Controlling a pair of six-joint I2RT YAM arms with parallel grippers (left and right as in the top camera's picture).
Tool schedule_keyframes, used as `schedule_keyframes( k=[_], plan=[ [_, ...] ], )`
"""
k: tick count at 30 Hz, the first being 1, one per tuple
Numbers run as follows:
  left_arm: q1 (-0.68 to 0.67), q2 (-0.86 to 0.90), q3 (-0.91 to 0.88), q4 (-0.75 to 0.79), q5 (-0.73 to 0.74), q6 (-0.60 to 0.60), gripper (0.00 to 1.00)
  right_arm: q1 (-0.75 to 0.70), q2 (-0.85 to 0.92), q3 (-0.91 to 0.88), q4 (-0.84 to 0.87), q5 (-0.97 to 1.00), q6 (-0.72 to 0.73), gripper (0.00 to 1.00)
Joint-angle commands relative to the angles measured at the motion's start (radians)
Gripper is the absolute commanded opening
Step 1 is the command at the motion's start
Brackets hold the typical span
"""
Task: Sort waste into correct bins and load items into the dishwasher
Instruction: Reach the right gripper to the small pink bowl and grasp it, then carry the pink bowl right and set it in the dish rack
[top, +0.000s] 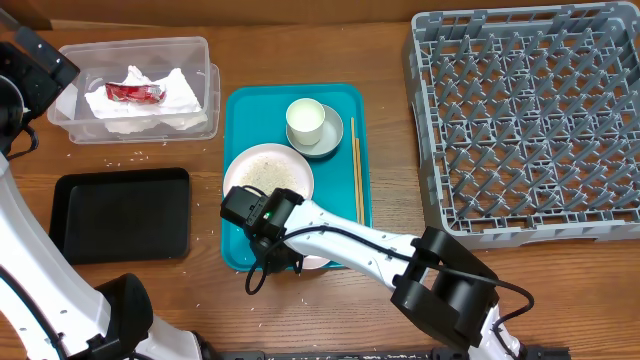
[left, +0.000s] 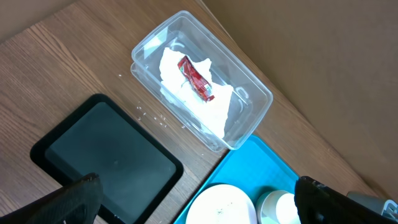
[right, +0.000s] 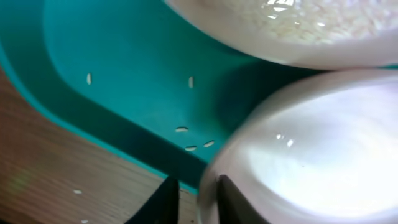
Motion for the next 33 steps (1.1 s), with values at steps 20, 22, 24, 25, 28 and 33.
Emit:
schedule_keyframes(
  k=[20, 22, 24, 25, 28, 33],
  plan=[
    [-0.002, -0.014, -0.003, 0.001, -0.006, -0.007, 1.0, -0.257, -0.056, 0.49, -0.466, 0.108, -0.08, 0.04],
    [-0.002, -0.014, -0.003, 0.001, -0.006, -0.007, 1.0, -0.343, -0.06, 0.595, -0.515, 0.107, -0.12, 0.04],
    [-0.002, -0.014, -0.003, 0.001, -0.006, -0.007, 1.0, -0.436, -0.06, 0.686, -0.55, 0.106, -0.15, 0.04],
    [-0.002, -0.014, -0.003, 0.001, -0.006, -0.007, 1.0, -0.495, -0.06, 0.726, -0.562, 0.106, -0.153, 0.04],
    [-0.002, -0.014, -0.003, 0.001, -0.007, -0.006, 1.0, -0.672, -0.06, 0.793, -0.571, 0.045, -0.189, 0.04],
    [-0.002, -0.014, -0.003, 0.001, -0.007, -0.007, 1.0, -1.011, -0.048, 0.796, -0.526, -0.381, -0.358, 0.04]
  ],
)
